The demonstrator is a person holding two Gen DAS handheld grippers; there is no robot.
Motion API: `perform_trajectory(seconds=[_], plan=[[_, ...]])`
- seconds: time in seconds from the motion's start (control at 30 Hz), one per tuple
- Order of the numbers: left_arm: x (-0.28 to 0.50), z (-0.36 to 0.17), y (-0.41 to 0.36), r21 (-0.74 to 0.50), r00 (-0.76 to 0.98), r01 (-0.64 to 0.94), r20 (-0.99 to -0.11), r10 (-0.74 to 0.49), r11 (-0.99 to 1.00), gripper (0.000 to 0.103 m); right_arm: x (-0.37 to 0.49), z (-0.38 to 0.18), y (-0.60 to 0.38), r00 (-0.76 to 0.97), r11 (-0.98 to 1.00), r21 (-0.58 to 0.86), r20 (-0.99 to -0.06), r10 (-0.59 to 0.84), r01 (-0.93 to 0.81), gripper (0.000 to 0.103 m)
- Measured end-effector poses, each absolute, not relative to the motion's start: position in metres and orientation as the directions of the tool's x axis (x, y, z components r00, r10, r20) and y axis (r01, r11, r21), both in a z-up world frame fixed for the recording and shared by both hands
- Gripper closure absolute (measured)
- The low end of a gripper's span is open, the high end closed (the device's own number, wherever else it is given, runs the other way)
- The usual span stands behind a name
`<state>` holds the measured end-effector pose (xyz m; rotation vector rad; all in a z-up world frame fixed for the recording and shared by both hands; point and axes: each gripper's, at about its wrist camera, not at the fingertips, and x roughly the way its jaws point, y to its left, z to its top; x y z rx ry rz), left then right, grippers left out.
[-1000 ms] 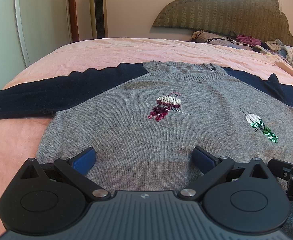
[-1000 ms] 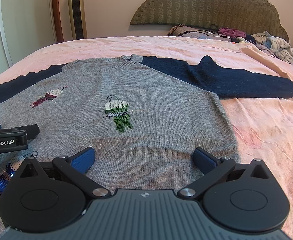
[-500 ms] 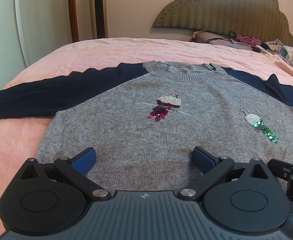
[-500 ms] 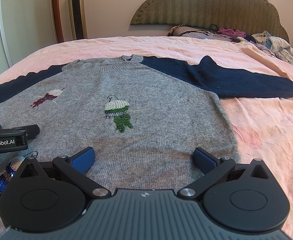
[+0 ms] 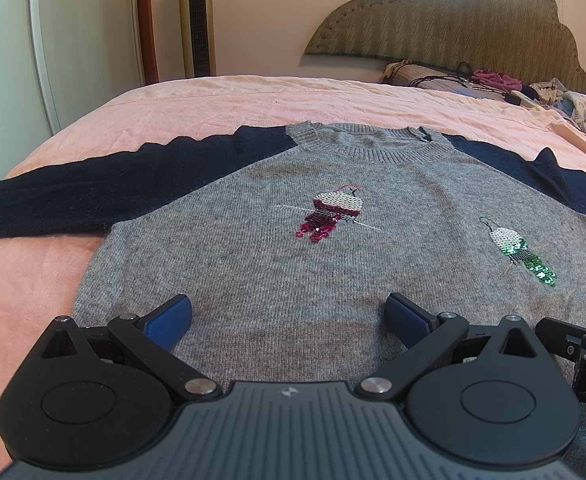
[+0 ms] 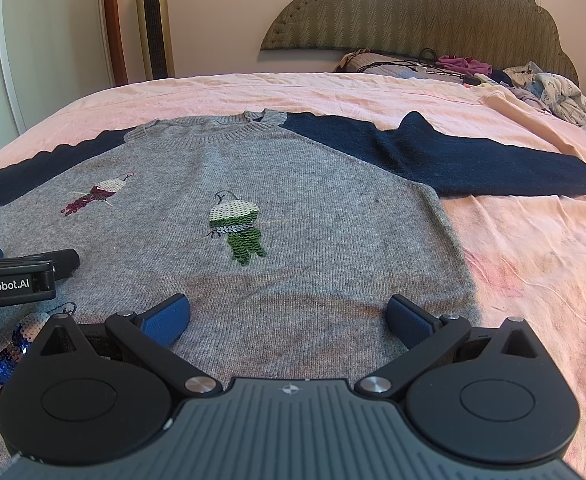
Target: Fold small clothes
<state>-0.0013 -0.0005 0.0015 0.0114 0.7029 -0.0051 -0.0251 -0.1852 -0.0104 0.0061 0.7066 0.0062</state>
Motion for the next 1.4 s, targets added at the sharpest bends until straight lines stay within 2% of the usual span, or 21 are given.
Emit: perform_trajectory(seconds=[1.2, 1.3, 1.37, 1.4], plan=[[-0.001, 0.001, -0.001, 0.009, 0.763, 0.008, -0.646, -0.001, 1.000, 0.000, -0.025, -0.009, -0.184, 0.761, 1.000, 0.008, -0.649, 0.007, -0.002, 0.000], [-0.002, 0.001, -0.001, 0.009, 0.763, 0.009, -0.646, -0.001, 1.000, 0.000, -0.027, -0.001, -0.198, 0.772, 0.994, 0.105, -0.628, 0.097, -0.040, 0.000], [-0.001, 0.001, -0.001, 0.009, 0.763, 0.009, -0.646, -0.001, 1.000, 0.000, -0.025, 0.011, -0.218, 0.811, 0.975, 0.213, -0.556, 0.181, -0.071, 0.000], [-0.001, 0.001, -0.001, 0.009, 0.763, 0.009, -0.646, -0.001, 1.000, 0.000, -0.024, 0.018, -0.231, 0.836, 0.977, 0.208, -0.528, 0.152, -0.046, 0.000]])
